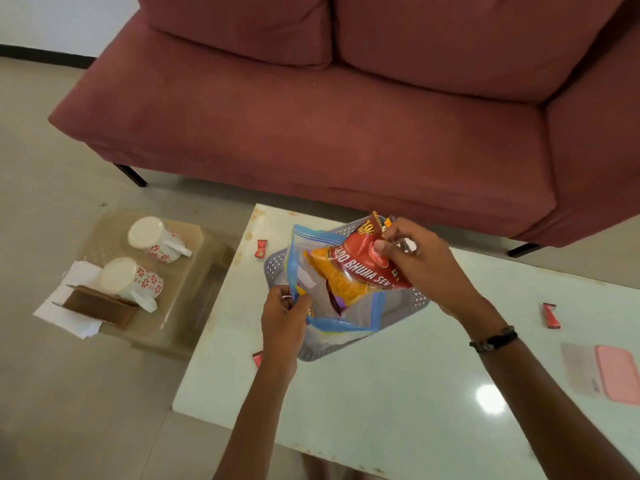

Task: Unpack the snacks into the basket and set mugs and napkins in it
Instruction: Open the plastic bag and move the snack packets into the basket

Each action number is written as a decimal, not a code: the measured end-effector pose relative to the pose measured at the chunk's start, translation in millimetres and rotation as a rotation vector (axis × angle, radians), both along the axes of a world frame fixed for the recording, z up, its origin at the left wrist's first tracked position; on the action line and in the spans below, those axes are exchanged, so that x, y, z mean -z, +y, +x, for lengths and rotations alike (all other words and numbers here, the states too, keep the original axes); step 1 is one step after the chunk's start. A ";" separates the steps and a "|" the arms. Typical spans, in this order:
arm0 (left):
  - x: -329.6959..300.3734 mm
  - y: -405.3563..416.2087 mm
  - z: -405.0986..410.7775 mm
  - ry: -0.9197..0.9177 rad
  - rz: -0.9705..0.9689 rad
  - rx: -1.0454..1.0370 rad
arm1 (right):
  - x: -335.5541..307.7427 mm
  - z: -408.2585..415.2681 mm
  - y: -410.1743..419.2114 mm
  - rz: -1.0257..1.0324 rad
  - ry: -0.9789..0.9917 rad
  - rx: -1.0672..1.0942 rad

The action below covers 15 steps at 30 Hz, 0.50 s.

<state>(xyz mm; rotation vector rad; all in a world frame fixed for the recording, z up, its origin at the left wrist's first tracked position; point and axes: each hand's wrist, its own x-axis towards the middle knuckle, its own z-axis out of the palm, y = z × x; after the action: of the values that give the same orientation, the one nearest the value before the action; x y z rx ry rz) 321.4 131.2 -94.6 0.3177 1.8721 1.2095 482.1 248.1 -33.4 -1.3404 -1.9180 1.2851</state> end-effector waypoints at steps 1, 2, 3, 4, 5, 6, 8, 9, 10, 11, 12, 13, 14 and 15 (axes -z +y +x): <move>-1.9 2.7 1.0 0.010 -0.002 0.005 | -4.6 5.9 1.9 0.013 0.025 0.030; -3.6 4.9 1.7 0.021 -0.005 0.012 | -7.6 12.1 4.6 0.024 0.045 0.062; -5.0 6.4 2.5 0.028 -0.004 0.014 | -10.3 18.0 7.8 0.039 0.059 0.092; -5.7 7.2 3.2 0.029 -0.002 0.010 | -11.7 24.6 11.9 0.058 0.072 0.123; -5.8 7.7 3.6 0.028 0.000 0.002 | -13.6 31.2 15.9 0.079 0.085 0.154; -4.9 7.7 3.7 0.028 -0.001 -0.004 | -14.9 38.1 20.5 0.103 0.099 0.188; -1.3 7.1 3.3 0.031 -0.009 -0.001 | -15.0 52.3 30.4 0.152 0.107 0.276; 0.0 6.6 3.0 0.035 -0.016 0.007 | -14.5 58.5 35.4 0.168 0.099 0.319; 1.1 6.2 3.1 0.043 -0.025 0.017 | -12.5 64.1 40.3 0.178 0.087 0.350; 1.6 6.1 3.9 0.049 -0.031 0.025 | -8.4 68.2 44.9 0.186 0.059 0.371; 2.2 6.0 4.6 0.056 -0.033 0.029 | -1.0 71.4 49.0 0.197 0.007 0.382; 2.2 6.4 5.9 0.060 -0.029 0.029 | 9.0 72.8 52.4 0.209 -0.068 0.382; 1.6 6.8 7.9 0.061 -0.026 0.031 | 20.8 72.8 54.5 0.217 -0.150 0.369; 1.4 7.5 10.0 0.057 -0.022 0.027 | 34.6 71.7 55.3 0.214 -0.222 0.347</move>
<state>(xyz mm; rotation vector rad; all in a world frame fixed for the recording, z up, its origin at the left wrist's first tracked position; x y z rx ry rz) 331.4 138.7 -96.1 0.3675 1.9223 1.1717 553.8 303.4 -67.9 -1.6649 -1.7967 0.7702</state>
